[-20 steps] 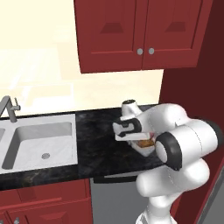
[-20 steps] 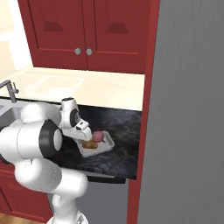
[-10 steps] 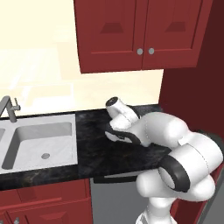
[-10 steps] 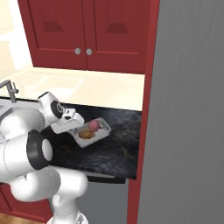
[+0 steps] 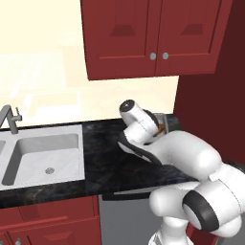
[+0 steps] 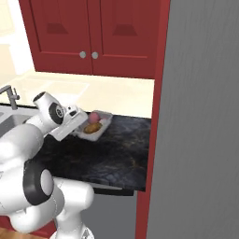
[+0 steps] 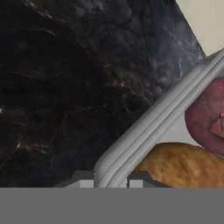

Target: Take the onion and potato out of the freezer and place them in the tupperware container on the counter. Then put the tupperware containing the vegetables back in the freezer.

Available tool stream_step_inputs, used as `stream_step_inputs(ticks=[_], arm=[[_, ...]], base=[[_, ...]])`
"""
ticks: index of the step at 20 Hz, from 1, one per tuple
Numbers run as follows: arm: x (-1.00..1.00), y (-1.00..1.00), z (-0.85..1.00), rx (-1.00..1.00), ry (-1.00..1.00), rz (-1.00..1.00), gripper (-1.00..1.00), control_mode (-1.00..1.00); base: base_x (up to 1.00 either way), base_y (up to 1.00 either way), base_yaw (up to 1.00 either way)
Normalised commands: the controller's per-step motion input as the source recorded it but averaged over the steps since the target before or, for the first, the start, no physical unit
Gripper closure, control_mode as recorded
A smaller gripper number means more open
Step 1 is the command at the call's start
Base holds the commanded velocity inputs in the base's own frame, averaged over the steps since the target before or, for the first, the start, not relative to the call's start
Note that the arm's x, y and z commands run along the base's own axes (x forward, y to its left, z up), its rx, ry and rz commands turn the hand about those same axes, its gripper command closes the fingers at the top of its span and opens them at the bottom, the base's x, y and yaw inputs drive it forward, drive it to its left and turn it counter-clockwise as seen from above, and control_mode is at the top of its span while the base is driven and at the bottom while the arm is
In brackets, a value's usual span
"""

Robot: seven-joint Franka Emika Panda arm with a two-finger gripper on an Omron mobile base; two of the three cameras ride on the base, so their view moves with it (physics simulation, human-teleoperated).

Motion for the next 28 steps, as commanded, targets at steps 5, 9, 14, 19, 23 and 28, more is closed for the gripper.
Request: stream_step_inputs(ticks=[5, 9, 14, 19, 23, 28], arm=[[-0.02, -0.25, 0.03, 0.04, 0.06, 0.24, 1.0, -1.0], [-0.07, -0.15, 0.27, 0.07, 0.01, 0.23, 1.0, -1.0], [-0.04, -0.12, 0.62, 0.02, 0.14, 0.23, 1.0, -1.0], [-0.24, -0.01, 0.47, 0.0, 0.15, 0.25, 1.0, -1.0], [-0.65, -0.06, 0.49, 0.0, 0.06, 0.17, 1.0, -1.0], [-0.99, -0.25, 0.36, 0.0, -0.02, 0.1, 1.0, -1.0]], base=[[0.0, 0.0, 0.0], [0.0, 0.0, 0.0], [0.0, 0.0, 0.0], [0.0, 0.0, 0.0], [0.0, 0.0, 0.0], [0.0, 0.0, 0.0]])
